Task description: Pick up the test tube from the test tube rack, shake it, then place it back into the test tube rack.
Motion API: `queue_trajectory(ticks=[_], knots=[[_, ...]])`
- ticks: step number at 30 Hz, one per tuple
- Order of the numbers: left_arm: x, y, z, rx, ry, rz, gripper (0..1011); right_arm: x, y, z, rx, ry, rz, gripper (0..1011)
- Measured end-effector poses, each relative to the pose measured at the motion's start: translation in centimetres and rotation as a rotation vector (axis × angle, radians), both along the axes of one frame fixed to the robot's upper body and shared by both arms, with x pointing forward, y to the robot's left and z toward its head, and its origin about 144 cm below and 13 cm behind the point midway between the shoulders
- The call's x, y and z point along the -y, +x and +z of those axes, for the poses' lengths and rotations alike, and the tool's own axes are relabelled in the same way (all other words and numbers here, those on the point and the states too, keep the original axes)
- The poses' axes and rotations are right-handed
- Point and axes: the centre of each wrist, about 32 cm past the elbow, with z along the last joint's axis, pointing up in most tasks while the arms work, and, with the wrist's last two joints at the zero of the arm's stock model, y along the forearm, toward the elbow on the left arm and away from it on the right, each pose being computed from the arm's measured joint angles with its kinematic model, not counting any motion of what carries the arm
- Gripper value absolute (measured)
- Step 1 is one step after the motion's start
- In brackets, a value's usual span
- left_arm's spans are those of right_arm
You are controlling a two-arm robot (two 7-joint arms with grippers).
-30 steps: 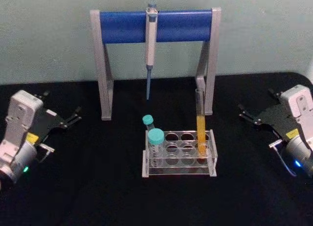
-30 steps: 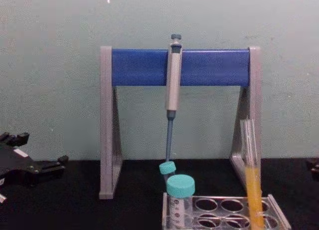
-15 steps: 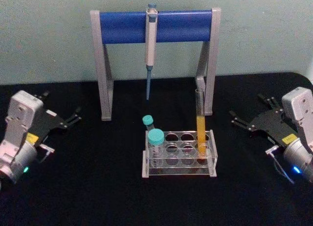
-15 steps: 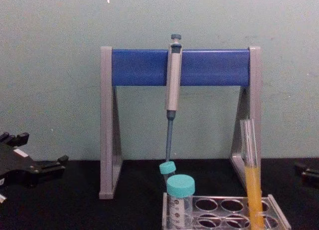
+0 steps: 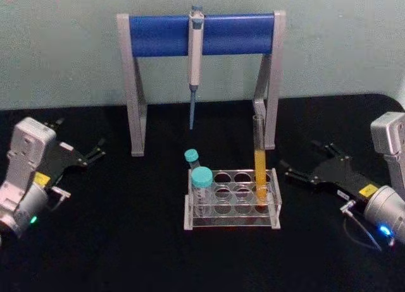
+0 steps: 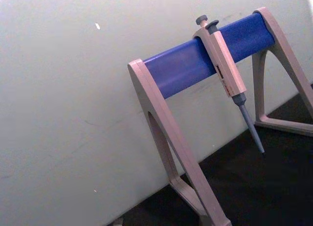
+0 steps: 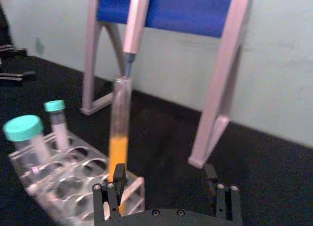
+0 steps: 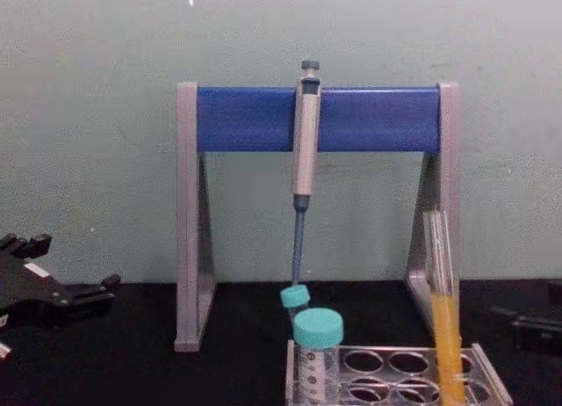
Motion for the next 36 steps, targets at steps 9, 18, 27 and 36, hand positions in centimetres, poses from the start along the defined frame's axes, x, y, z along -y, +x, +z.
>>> queue_trajectory(ticks=[9, 18, 27, 36], knots=[[0.0, 0.0, 0.0, 0.0, 0.0, 0.0, 1001, -0.5, 0.1, 0.5, -0.075, 0.053, 0.085, 1000], [0.0, 0.0, 0.0, 0.0, 0.0, 0.0, 1001, -1.8, 1.5, 0.7, -0.093, 0.071, 0.126, 1000], [0.0, 0.0, 0.0, 0.0, 0.0, 0.0, 1001, -3.0, 3.4, 1.0, -0.096, 0.052, 0.131, 1000], [0.0, 0.0, 0.0, 0.0, 0.0, 0.0, 1001, -3.8, 4.5, 0.9, -0.11, 0.037, 0.137, 1000]])
